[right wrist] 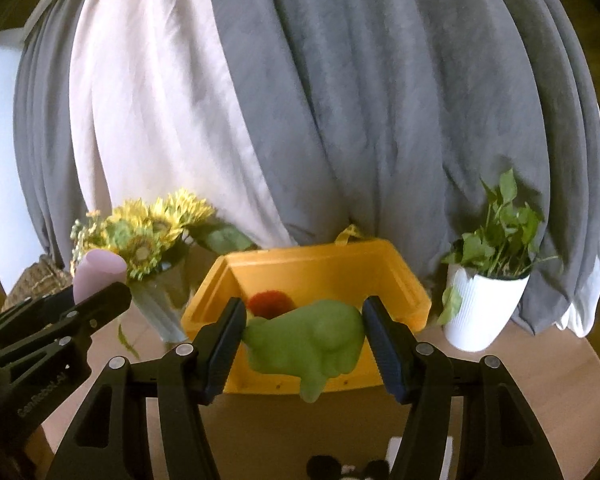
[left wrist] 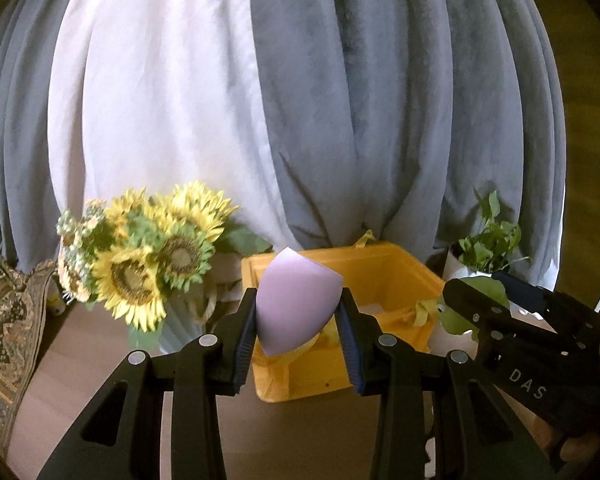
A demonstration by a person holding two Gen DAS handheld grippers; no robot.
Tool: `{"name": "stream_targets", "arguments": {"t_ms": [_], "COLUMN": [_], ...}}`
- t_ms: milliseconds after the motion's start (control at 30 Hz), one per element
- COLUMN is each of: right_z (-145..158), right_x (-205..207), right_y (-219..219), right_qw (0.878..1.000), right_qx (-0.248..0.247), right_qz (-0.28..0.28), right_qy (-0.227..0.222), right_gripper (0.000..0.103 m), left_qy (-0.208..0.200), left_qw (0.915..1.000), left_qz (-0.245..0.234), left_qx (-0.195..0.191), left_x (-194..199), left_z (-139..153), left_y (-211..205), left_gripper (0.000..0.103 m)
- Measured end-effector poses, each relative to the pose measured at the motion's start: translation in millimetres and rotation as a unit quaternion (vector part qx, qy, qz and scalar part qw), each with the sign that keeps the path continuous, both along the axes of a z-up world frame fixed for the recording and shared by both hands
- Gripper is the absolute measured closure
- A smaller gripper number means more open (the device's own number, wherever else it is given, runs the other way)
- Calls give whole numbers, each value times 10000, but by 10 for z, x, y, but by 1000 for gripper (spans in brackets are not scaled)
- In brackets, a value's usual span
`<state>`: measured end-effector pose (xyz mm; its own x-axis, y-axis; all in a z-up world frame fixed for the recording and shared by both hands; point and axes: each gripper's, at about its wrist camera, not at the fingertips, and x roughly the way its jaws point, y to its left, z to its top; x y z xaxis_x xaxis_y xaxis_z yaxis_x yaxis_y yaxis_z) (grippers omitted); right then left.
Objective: Organize soft objects
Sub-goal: 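Lift the sponge and green toy and carry both over the crate, then open the left tool to drop the sponge while the right tool releases the green toy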
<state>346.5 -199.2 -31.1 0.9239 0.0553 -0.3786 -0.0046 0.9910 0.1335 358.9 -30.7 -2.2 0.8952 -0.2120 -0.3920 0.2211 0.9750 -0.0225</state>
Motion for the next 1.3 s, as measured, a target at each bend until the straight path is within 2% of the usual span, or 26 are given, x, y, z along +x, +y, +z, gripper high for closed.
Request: {"name": "stream_targets", "arguments": {"t_ms": [600, 1300], "right_z": [259, -134], "right_x": [513, 1447], "right_y": [-299, -427], "right_qw": [9989, 9997], "right_qx": [-135, -175], "right_qz": [75, 143], "right_qy": [-439, 91], "right_gripper": [42, 41], "left_qy": [-76, 520], "left_qw": [9999, 9983], "left_qz": [-86, -181], "left_qx": [73, 212], "left_x": [608, 1493], "left_z": [128, -384], "left_y": [-369, -550], "left_gripper": [65, 64]}}
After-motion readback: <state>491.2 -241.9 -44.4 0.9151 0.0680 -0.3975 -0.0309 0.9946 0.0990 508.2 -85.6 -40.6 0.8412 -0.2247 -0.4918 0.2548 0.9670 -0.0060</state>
